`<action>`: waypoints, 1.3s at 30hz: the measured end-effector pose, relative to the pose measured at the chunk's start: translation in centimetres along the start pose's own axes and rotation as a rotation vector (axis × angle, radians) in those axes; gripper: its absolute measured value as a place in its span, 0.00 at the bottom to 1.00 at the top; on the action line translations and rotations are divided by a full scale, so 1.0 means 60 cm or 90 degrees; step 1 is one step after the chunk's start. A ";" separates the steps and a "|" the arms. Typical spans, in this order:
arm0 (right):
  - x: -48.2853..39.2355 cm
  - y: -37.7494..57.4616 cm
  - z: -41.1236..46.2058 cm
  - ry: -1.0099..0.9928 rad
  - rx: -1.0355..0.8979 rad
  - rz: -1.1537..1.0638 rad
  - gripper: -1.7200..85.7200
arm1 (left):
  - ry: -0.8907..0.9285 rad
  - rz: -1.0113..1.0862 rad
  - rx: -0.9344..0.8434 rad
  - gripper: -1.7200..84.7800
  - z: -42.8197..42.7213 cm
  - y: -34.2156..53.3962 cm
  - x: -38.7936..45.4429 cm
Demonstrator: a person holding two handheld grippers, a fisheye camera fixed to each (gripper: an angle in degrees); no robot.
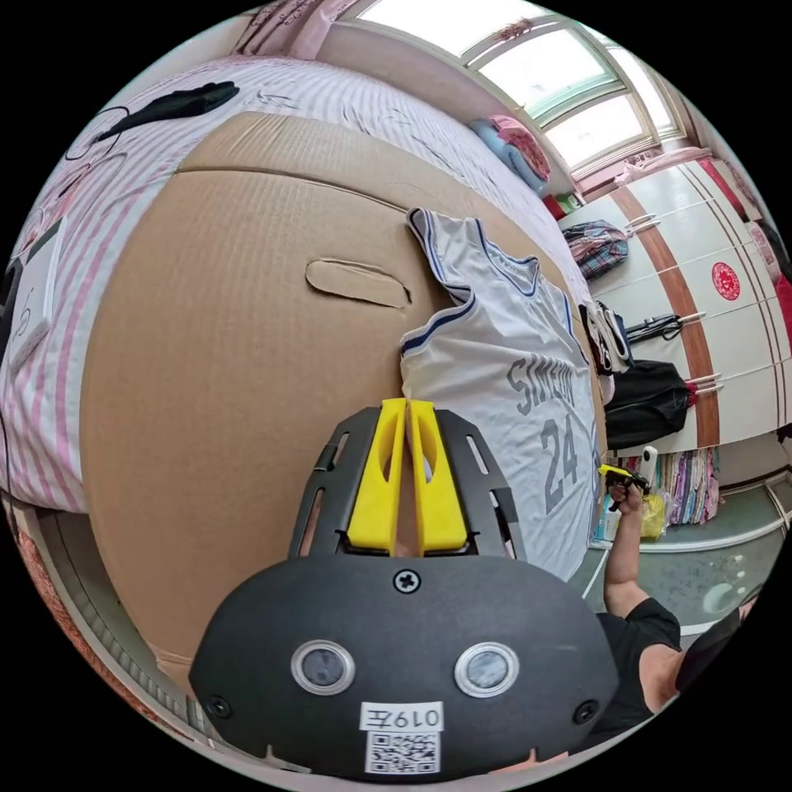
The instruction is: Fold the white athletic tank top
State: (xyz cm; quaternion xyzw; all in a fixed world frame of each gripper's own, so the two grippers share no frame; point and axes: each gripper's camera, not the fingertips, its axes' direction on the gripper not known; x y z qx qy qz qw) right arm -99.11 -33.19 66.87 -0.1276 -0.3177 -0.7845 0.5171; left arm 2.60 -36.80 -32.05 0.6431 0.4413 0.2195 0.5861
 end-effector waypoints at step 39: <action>-0.301 -0.109 -0.236 0.362 0.077 -0.076 0.08 | -0.115 0.103 0.077 0.04 -0.120 0.147 0.195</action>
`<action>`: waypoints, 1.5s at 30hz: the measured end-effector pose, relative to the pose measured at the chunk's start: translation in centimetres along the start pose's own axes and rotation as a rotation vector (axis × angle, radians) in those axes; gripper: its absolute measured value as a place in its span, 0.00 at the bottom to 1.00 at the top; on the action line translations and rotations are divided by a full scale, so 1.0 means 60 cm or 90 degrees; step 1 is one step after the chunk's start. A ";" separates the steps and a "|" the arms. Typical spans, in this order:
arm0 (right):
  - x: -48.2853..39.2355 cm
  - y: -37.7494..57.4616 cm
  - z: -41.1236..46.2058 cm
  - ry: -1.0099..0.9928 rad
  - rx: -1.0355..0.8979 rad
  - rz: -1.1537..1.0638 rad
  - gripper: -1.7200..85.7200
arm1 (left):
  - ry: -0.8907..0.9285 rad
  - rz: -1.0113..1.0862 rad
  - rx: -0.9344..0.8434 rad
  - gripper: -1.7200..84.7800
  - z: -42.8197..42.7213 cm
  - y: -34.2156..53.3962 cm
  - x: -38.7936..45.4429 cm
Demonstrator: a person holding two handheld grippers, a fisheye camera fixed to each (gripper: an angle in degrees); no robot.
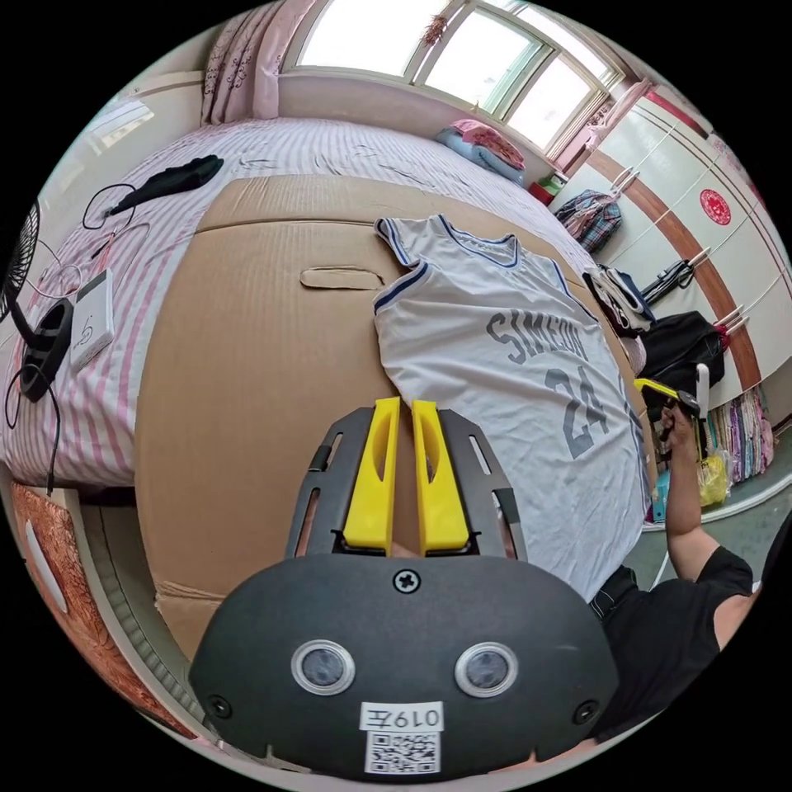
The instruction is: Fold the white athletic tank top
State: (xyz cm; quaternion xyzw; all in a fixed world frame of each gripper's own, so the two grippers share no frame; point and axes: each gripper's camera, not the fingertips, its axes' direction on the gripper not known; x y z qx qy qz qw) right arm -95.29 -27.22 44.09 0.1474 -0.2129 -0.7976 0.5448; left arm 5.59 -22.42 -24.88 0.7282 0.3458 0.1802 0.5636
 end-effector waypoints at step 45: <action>0.175 -0.058 -0.104 0.102 -0.067 0.011 0.02 | 0.097 -0.068 0.000 0.03 -0.193 0.190 0.005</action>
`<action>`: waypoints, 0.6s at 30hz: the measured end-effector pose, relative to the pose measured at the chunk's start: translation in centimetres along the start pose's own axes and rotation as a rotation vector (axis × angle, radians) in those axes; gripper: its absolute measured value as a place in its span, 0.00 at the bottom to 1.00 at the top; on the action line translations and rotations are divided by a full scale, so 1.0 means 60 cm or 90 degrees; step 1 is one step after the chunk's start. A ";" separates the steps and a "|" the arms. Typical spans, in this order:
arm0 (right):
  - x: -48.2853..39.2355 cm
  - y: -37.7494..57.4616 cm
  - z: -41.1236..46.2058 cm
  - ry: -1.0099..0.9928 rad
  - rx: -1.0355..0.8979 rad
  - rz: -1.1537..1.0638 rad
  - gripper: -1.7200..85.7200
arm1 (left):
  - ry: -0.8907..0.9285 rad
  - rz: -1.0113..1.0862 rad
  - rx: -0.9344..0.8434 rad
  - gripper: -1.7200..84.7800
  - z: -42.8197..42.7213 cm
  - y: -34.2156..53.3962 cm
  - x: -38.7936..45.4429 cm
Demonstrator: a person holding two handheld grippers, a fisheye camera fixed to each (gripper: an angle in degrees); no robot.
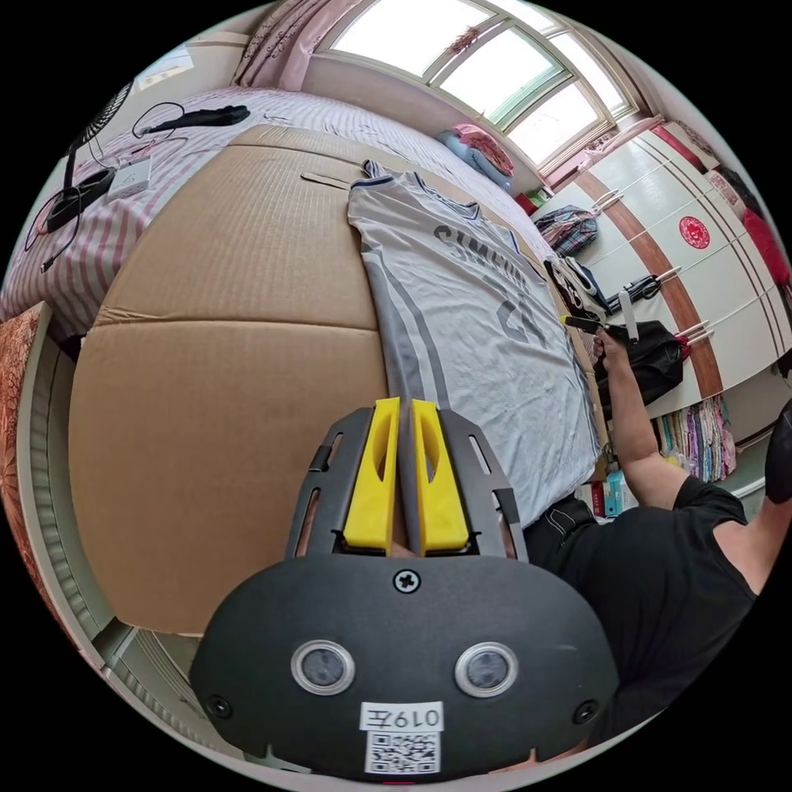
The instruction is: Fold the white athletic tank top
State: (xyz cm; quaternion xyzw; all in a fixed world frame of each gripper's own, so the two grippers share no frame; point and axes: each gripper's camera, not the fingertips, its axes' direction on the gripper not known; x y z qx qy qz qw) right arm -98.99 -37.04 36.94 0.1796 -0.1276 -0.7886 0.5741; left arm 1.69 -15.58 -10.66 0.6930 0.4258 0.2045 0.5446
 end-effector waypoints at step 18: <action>0.097 0.243 -0.018 -0.174 0.026 0.015 0.12 | -0.026 -0.045 0.020 0.08 -0.031 0.048 -0.033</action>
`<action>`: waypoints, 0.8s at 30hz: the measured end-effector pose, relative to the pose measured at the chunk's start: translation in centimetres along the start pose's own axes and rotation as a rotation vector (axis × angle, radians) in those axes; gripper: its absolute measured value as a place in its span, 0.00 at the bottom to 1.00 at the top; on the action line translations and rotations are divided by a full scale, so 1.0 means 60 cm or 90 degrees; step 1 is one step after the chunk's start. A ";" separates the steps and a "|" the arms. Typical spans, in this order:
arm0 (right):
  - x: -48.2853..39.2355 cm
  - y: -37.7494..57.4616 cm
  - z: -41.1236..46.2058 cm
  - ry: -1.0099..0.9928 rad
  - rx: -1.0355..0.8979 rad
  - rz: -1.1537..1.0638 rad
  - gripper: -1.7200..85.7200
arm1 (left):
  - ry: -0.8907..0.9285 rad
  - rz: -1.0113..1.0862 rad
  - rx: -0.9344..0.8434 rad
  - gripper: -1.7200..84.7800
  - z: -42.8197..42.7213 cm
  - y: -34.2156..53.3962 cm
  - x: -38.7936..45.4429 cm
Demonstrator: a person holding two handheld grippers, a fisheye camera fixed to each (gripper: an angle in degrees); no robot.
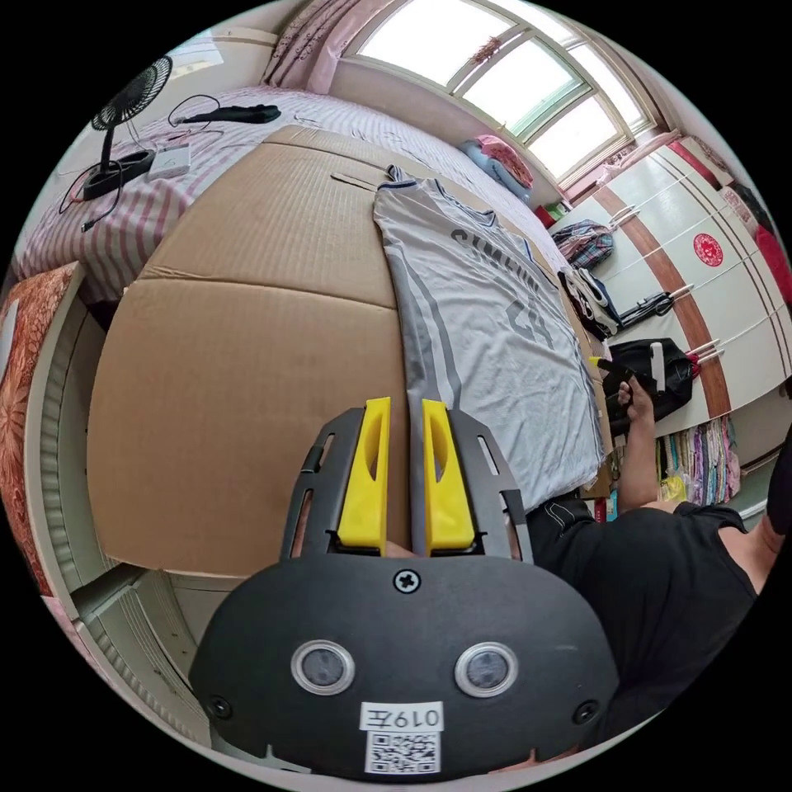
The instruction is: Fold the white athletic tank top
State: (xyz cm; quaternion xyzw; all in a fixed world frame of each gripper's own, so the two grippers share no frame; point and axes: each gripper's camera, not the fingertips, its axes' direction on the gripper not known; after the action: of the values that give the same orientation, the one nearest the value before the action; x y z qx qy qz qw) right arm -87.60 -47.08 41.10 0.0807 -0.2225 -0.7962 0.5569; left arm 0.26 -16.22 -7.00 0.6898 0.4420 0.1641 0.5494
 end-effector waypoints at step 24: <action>0.000 0.202 0.069 0.032 0.007 0.053 0.06 | 0.029 0.008 -0.064 0.04 0.083 0.104 -0.022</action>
State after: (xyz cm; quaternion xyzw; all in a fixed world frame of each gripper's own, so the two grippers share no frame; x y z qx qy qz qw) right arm -78.82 -49.43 50.16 0.0946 -0.2160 -0.7688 0.5945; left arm 5.72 -20.35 -2.74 0.6603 0.4414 0.2054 0.5718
